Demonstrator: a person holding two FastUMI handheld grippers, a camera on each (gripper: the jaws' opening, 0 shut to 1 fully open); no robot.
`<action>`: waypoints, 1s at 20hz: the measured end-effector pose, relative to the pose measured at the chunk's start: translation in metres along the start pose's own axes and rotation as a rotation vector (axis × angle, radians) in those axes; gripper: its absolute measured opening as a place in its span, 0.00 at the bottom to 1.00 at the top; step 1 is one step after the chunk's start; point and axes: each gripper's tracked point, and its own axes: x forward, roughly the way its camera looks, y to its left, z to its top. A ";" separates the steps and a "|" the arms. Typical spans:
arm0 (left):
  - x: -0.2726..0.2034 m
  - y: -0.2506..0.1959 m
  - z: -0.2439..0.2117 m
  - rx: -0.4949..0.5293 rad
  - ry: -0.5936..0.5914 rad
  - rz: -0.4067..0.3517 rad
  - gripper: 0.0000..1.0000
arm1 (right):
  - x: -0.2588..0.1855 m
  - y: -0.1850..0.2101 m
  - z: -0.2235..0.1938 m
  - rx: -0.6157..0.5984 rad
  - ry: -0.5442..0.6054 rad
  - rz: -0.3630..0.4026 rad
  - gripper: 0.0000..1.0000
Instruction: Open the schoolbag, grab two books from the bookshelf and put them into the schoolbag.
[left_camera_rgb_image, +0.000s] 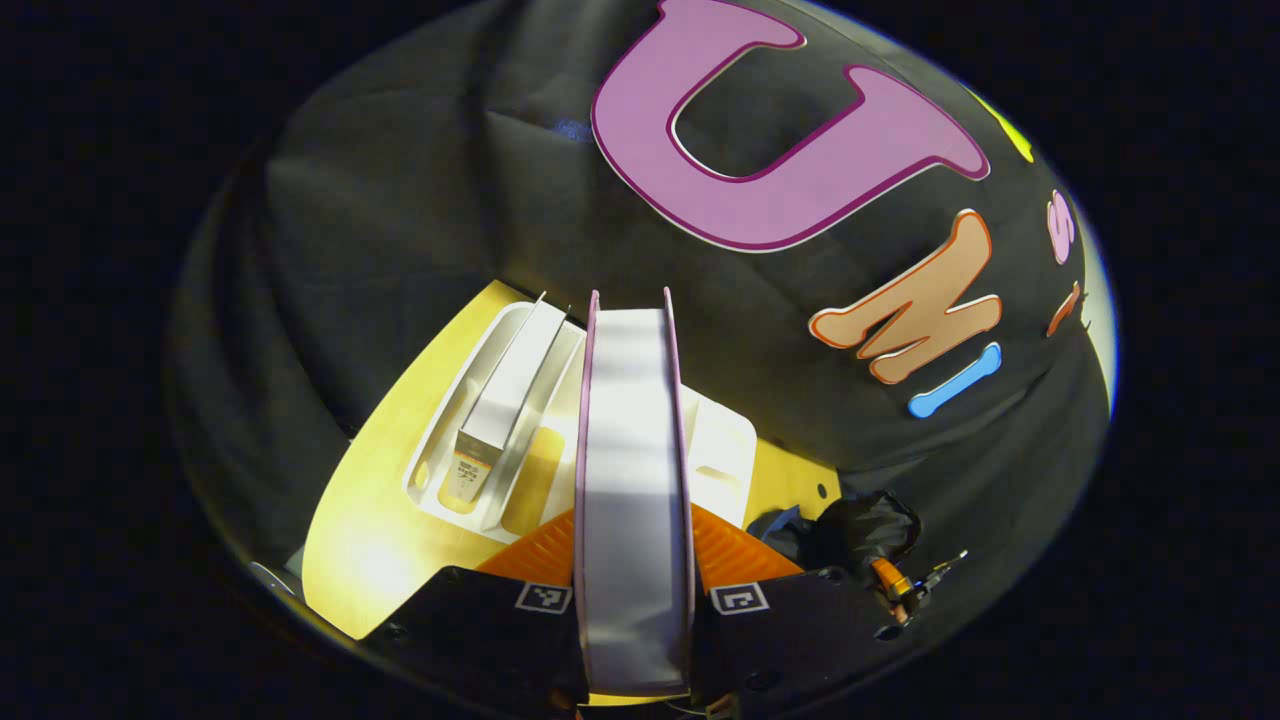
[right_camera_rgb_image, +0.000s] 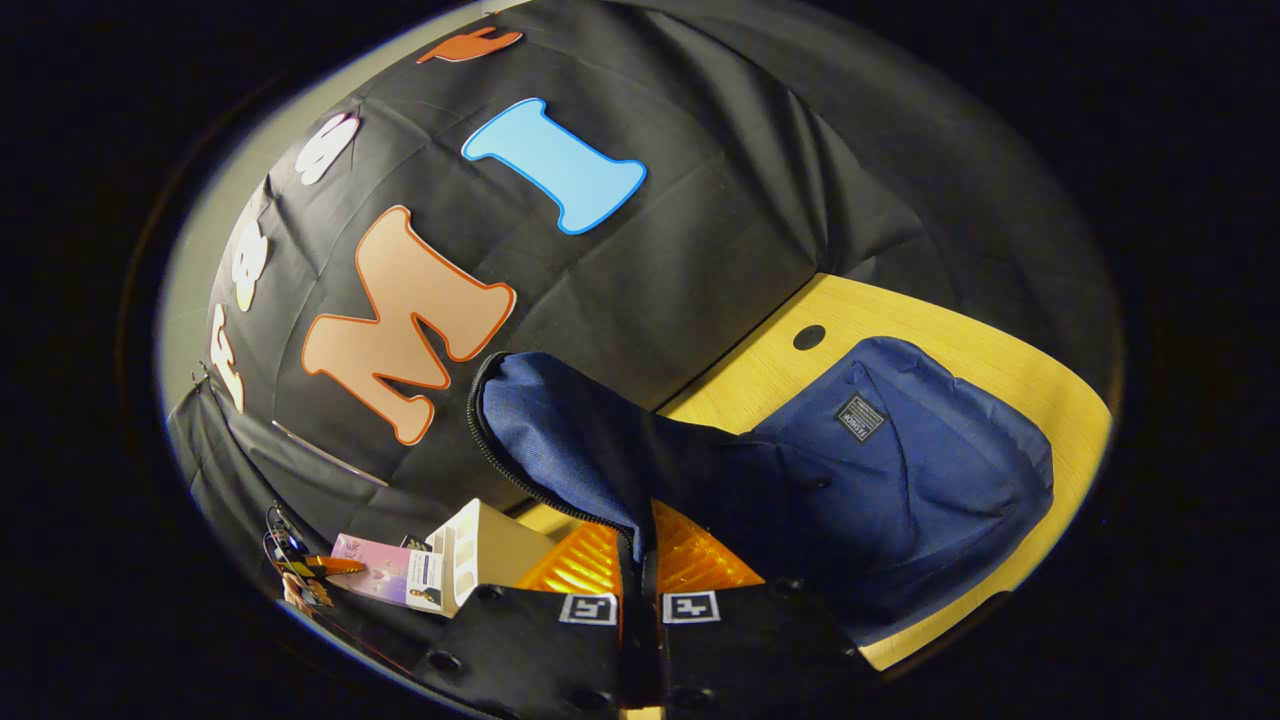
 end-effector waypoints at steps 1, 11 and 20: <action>-0.002 -0.006 -0.002 -0.021 0.001 -0.020 0.35 | 0.000 0.000 0.000 0.001 0.001 0.001 0.03; 0.024 -0.083 -0.040 -0.151 0.039 -0.235 0.36 | 0.001 0.000 -0.003 0.009 0.009 0.013 0.03; 0.087 -0.156 -0.095 -0.189 0.156 -0.323 0.35 | -0.003 0.001 0.000 0.017 0.007 0.030 0.03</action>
